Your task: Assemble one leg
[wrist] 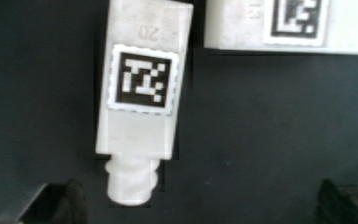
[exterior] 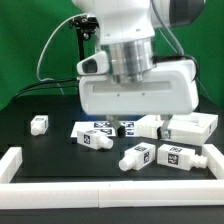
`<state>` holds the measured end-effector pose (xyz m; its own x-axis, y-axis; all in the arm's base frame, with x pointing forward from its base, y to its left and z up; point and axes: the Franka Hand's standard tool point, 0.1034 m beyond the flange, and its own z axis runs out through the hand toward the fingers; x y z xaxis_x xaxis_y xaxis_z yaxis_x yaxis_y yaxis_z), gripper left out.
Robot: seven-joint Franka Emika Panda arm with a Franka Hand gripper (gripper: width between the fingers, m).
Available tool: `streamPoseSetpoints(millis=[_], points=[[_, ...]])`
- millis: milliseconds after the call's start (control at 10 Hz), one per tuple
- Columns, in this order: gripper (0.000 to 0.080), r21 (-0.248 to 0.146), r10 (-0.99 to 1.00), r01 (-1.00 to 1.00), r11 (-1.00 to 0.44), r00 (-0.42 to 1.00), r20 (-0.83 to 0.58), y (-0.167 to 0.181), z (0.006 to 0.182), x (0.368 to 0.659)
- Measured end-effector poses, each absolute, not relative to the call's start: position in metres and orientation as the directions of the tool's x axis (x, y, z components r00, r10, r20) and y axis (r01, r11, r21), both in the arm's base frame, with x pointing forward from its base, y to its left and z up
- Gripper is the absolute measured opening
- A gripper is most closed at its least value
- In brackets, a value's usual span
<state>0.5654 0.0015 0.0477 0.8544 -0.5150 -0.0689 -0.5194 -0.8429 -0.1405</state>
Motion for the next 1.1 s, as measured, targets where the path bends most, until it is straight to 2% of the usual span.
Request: streamPoseSetpoints(millis=[400,700,800,1000,1100], points=[[0.065,-0.127,-0.506,-0.509,-0.851,0.861,-0.06,0.01,0.02,0.552],[0.065,-0.118,-0.501,-0.504,-0.856,0.864,-0.057,0.013,0.011,0.543],[0.0597,-0.118,-0.501,-0.504,-0.856,0.864,-0.057,0.012,0.011,0.543],[0.0324,-0.118,-0.5,-0.503,-0.856,0.864,-0.057,0.012,0.011,0.543],[0.0324,-0.118,-0.5,-0.503,-0.856,0.864,-0.057,0.012,0.011,0.543]])
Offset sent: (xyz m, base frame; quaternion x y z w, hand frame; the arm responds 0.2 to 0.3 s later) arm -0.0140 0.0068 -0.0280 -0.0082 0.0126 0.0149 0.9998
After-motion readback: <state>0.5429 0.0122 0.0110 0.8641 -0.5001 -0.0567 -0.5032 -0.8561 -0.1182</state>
